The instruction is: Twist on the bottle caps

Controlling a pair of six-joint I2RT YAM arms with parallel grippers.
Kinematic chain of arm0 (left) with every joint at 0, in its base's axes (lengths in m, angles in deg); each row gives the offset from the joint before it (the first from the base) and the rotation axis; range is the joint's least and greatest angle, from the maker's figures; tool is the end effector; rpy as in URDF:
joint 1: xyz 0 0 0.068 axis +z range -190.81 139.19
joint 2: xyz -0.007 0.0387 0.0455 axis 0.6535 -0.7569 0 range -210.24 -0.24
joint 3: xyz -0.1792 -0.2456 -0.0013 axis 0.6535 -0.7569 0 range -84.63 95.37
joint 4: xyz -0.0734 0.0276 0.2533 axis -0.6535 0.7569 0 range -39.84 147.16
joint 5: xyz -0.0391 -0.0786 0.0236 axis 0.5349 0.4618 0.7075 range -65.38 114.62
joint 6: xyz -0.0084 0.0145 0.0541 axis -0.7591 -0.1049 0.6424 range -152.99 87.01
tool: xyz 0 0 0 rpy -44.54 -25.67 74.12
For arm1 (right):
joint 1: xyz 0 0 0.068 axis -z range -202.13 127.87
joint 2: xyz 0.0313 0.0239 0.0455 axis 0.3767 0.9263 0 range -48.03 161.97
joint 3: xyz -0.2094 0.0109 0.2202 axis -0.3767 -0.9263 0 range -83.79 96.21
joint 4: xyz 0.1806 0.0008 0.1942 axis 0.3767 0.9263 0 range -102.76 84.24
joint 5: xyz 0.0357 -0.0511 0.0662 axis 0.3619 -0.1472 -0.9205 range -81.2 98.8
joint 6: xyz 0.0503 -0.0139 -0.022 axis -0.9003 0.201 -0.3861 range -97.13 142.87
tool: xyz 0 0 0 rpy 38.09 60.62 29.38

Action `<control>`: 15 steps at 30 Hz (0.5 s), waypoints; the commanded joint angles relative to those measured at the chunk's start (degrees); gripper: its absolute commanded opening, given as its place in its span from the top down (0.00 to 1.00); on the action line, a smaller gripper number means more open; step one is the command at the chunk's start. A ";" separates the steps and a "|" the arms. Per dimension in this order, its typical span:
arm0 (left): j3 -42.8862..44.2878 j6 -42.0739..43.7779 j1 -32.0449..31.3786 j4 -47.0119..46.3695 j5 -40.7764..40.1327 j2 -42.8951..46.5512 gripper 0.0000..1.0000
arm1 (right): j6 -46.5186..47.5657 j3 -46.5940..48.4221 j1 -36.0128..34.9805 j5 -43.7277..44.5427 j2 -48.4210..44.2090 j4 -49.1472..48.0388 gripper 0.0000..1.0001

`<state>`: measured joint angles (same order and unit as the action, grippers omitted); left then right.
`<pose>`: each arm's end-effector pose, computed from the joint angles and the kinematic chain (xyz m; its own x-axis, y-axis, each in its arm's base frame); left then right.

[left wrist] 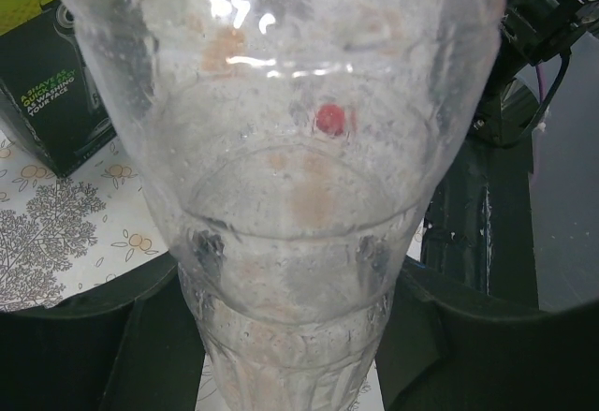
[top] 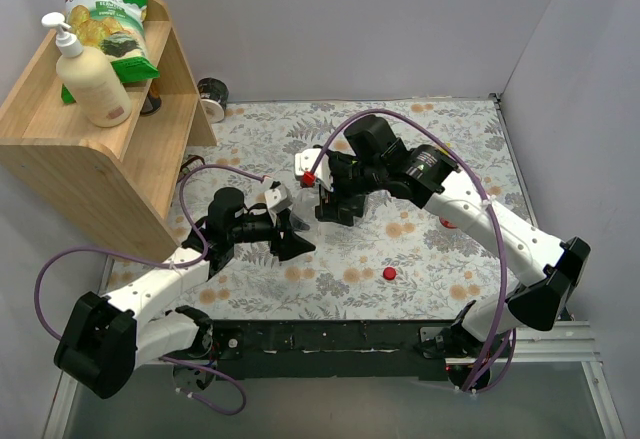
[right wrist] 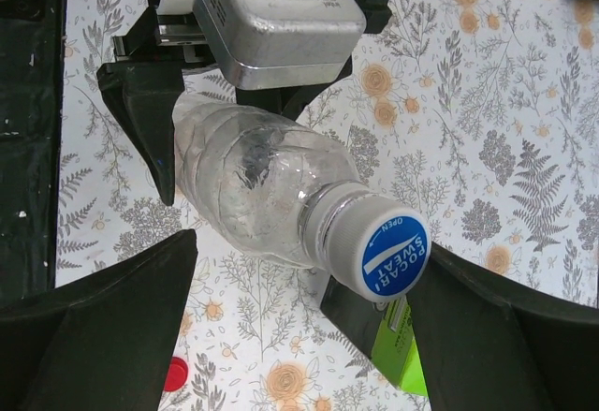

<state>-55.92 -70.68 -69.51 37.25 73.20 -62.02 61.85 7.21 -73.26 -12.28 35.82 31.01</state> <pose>0.1745 -0.1295 0.2544 -0.8109 -0.0173 -0.5849 0.5552 0.2928 -0.7784 0.1877 0.2557 0.4323 0.2800 -0.5880 -0.7589 -0.9410 -0.0116 -0.3382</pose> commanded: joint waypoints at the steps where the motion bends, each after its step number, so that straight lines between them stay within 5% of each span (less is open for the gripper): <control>1: -0.23 -1.15 0.67 -2.91 -1.91 2.10 1.00 | -2.24 2.86 -0.28 0.25 0.78 4.48 0.06; 15: 0.56 6.13 0.41 2.36 2.31 1.92 1.00 | -1.10 6.73 0.07 2.10 -0.71 -1.13 0.06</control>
<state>-56.21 -67.67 -69.19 38.19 73.59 -61.32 60.40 10.73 -73.20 -9.18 36.39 34.22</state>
